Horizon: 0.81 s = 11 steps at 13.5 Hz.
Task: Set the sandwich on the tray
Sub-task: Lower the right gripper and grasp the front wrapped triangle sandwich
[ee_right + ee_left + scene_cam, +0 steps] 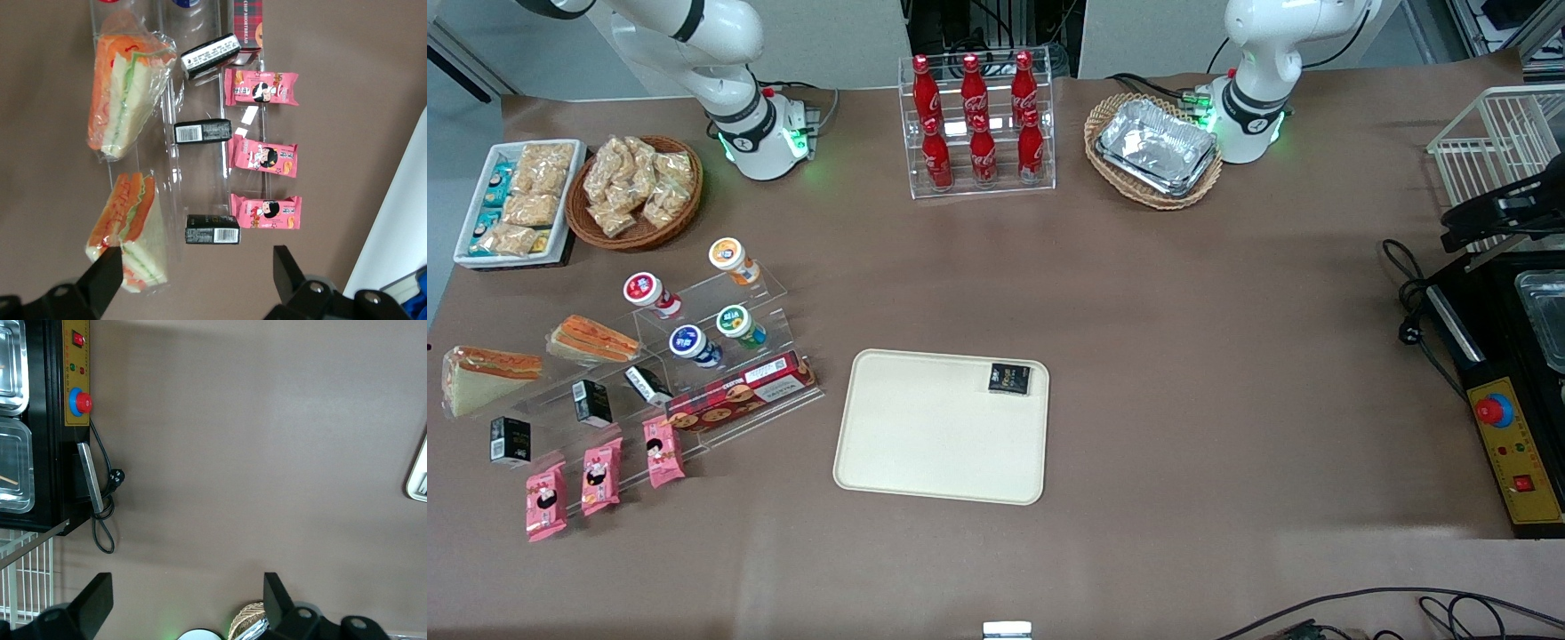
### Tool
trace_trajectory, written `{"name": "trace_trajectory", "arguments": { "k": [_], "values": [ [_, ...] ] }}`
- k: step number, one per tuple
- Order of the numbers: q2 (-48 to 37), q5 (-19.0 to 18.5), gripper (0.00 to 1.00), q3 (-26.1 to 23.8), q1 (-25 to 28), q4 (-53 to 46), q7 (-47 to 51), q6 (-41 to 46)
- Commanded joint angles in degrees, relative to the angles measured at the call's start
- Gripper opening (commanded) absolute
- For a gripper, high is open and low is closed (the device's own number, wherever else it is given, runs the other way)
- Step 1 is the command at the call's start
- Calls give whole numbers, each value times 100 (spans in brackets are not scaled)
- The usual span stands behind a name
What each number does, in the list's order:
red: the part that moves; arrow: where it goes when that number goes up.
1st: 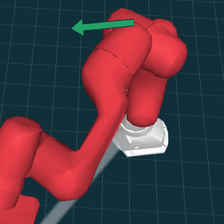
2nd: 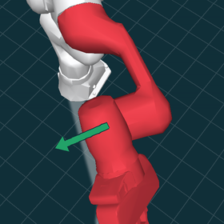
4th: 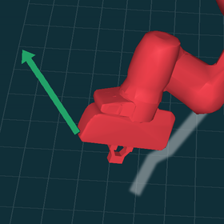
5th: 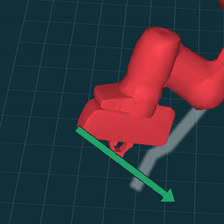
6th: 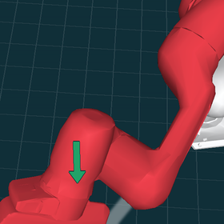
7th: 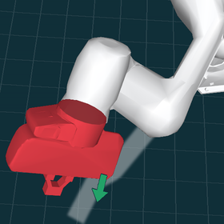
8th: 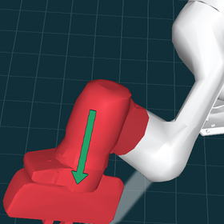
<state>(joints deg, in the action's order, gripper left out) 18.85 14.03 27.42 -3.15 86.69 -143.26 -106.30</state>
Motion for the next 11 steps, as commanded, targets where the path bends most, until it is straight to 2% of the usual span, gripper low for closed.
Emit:
{"name": "trace_trajectory", "arguments": {
  "k": [1, 7, 11],
  "values": [
    [22, 171, 100, 9, -97, 76, -544, -206],
    [22, 171, 100, 18, -440, 435, -870, -321],
    [-57, 162, 100, 27, -546, 1024, -1081, -935]
  ]
}}
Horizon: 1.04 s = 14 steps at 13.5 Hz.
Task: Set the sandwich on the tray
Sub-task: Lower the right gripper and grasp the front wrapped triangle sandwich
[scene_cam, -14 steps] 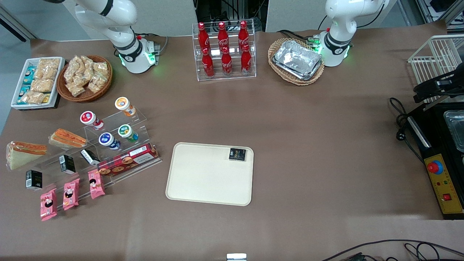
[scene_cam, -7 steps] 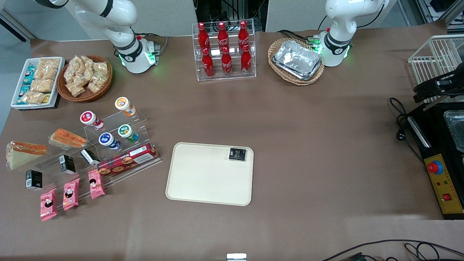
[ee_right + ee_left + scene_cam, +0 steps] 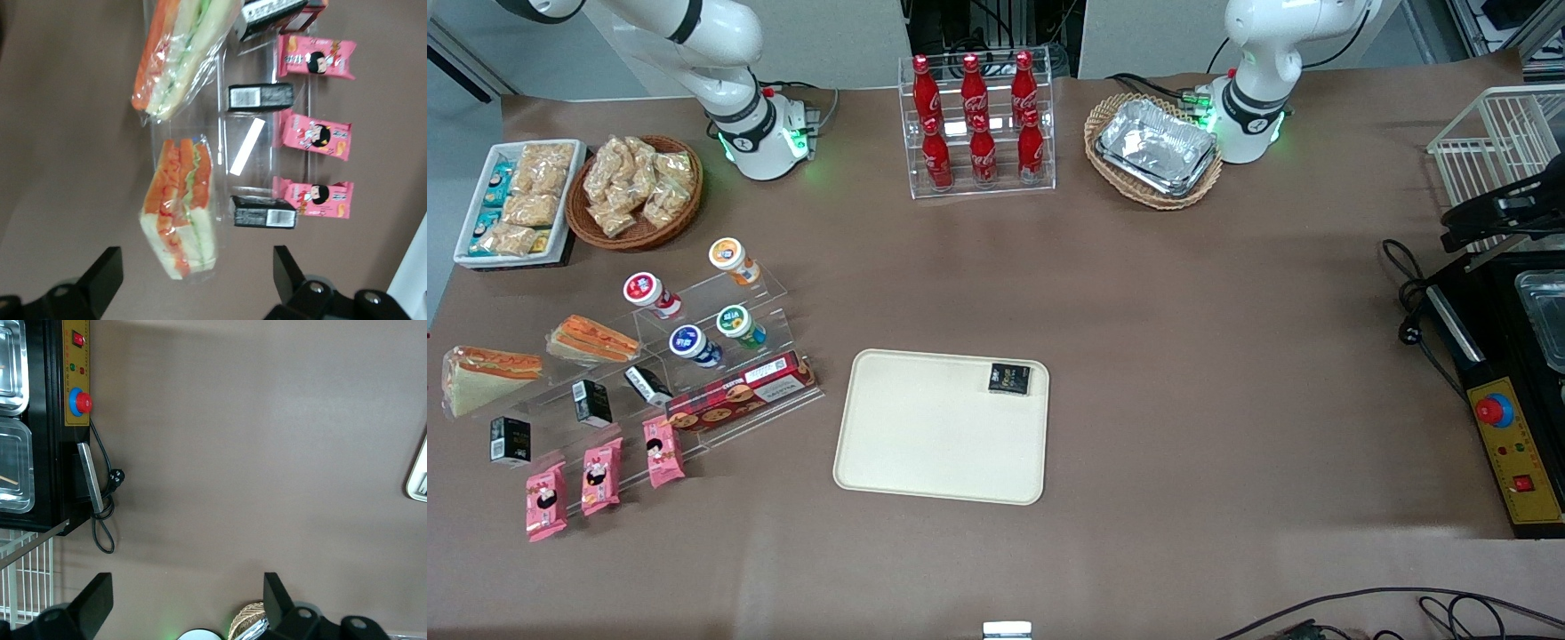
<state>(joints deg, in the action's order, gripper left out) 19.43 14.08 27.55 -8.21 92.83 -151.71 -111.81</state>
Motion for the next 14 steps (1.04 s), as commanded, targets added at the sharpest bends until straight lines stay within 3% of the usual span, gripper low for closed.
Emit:
{"name": "trace_trajectory", "arguments": {
  "k": [1, 4, 14],
  "values": [
    [-114, 157, 100, 31, -40, 524, -245, -472],
    [-342, 157, 100, 40, 13, 1051, -342, -929],
    [-255, 157, 100, -4, 250, 1404, -333, -1484]
  ]
}}
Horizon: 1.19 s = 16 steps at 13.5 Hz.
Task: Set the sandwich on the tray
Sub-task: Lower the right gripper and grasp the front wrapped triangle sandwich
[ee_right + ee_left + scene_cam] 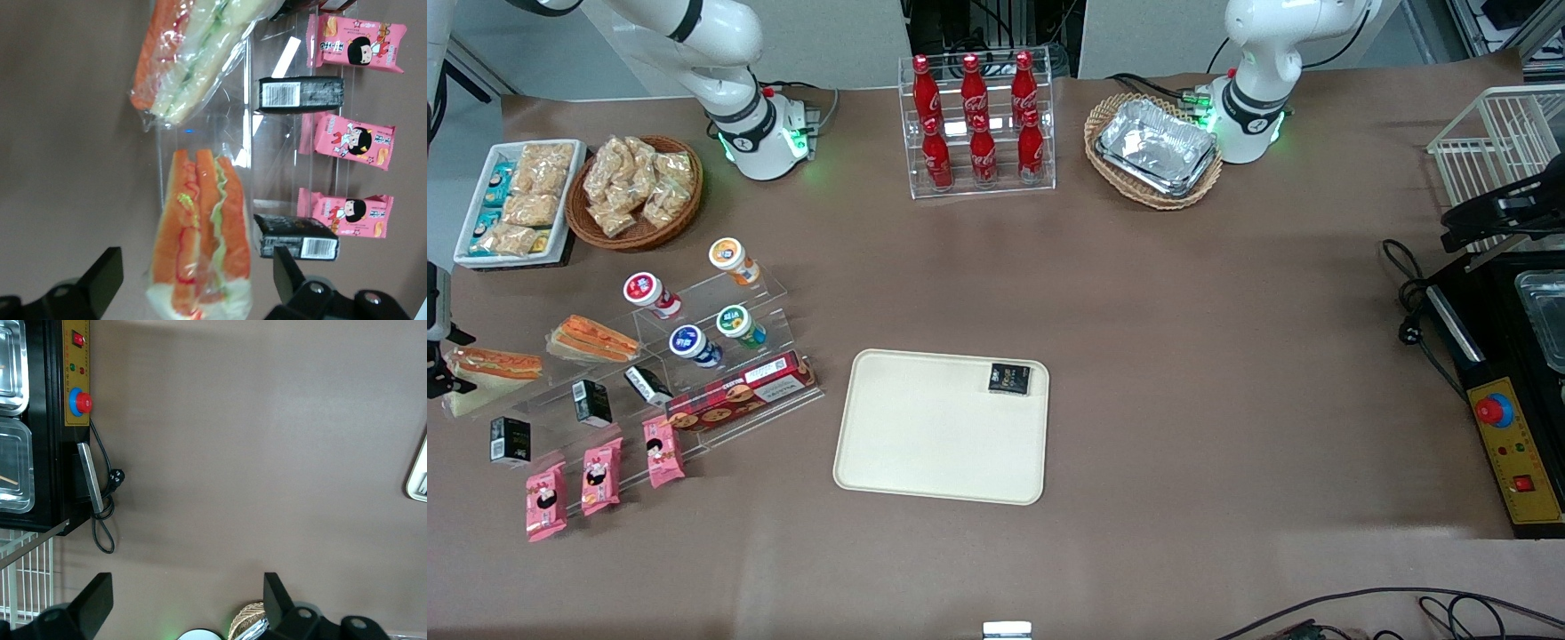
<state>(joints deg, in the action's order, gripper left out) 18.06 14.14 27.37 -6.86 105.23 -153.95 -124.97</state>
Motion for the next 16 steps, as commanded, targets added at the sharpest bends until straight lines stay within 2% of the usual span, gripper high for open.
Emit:
{"name": "trace_trajectory", "arguments": {
  "k": [1, 2, 3, 4, 6, 7, 8, 9, 11, 13, 16],
  "values": [
    [-84, 151, 100, 14, 141, 165, -91, -194],
    [-57, 159, 94, 5, 141, 165, -65, -247],
    [-22, 168, 77, 5, 133, 156, -39, -273],
    [4, 229, 74, 5, 124, 156, -38, -291],
    [74, 318, 73, 5, 80, 138, -39, -335],
    [92, 379, 68, 5, 62, 138, -38, -379],
    [101, 431, 50, 5, 45, 138, -38, -431],
    [118, 441, 44, 13, 36, 130, -38, -432],
    [127, 589, 25, 48, -8, 95, 14, -397],
    [110, 835, 18, 49, -52, 42, 58, -353],
    [127, 863, 18, 153, -96, -475, 916, 294]
  ]
}}
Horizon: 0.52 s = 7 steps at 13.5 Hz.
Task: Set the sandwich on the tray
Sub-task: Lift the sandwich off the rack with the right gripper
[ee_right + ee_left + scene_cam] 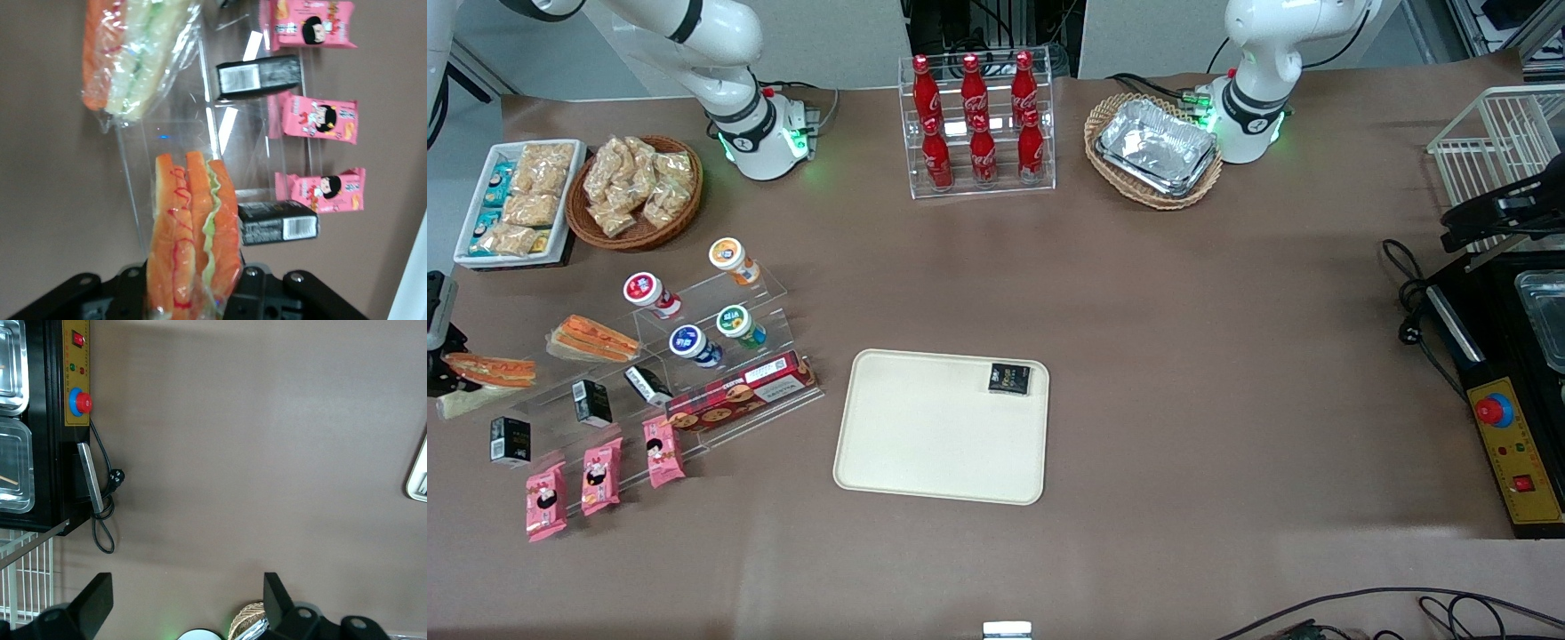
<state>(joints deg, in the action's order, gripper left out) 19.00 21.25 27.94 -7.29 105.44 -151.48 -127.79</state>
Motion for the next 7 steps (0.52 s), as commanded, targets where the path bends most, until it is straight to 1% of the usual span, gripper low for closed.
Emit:
{"name": "trace_trajectory", "arguments": {
  "k": [1, 3, 5, 7],
  "values": [
    [25, 125, 19, 106, -44, -673, 934, 823],
    [-2, 81, 19, 115, 17, -980, 1382, 1184],
    [-19, -260, 19, 72, 148, -1401, 2102, 1650],
    [-19, -507, 19, 71, 490, -1789, 2761, 2133]
  ]
}}
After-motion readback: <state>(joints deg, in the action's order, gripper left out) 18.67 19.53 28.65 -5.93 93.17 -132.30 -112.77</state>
